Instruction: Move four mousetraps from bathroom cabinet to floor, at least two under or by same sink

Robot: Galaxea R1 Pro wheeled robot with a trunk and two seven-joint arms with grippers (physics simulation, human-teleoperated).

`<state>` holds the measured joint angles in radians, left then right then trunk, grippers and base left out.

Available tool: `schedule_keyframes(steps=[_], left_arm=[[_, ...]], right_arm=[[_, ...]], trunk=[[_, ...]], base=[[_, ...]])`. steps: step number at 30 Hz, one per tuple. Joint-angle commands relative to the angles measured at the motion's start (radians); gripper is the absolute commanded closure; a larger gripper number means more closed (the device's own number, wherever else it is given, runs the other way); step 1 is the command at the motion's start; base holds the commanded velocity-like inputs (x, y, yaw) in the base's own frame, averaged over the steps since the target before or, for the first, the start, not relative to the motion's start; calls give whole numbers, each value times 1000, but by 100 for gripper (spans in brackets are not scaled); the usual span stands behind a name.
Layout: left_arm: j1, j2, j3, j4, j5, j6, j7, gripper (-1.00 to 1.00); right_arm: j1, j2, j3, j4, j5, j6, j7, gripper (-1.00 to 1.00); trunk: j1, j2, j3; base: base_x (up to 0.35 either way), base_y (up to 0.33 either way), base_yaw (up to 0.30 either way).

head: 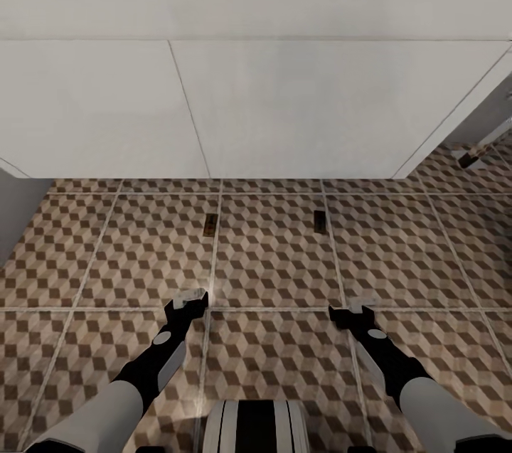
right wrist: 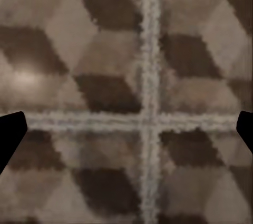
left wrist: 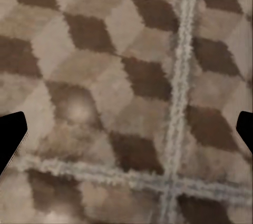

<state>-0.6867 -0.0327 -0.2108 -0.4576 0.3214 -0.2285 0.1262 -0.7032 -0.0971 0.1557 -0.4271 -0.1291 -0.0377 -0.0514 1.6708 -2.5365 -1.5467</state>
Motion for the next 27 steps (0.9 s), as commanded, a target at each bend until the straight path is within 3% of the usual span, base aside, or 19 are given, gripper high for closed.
schedule_keyframes(steps=[1, 27], left_arm=[[-1, 1, -8, 1, 7, -4, 8, -100], [-1, 1, -9, 0, 7, -5, 10, -100]], right_arm=[[0, -1, 8, 1, -11, -4, -5, -100], [-1, -1, 8, 1, -11, -4, -5, -100]], trunk=[[-1, 0, 3], [-12, 6, 104]], base=[[0, 0, 0], [0, 0, 0]])
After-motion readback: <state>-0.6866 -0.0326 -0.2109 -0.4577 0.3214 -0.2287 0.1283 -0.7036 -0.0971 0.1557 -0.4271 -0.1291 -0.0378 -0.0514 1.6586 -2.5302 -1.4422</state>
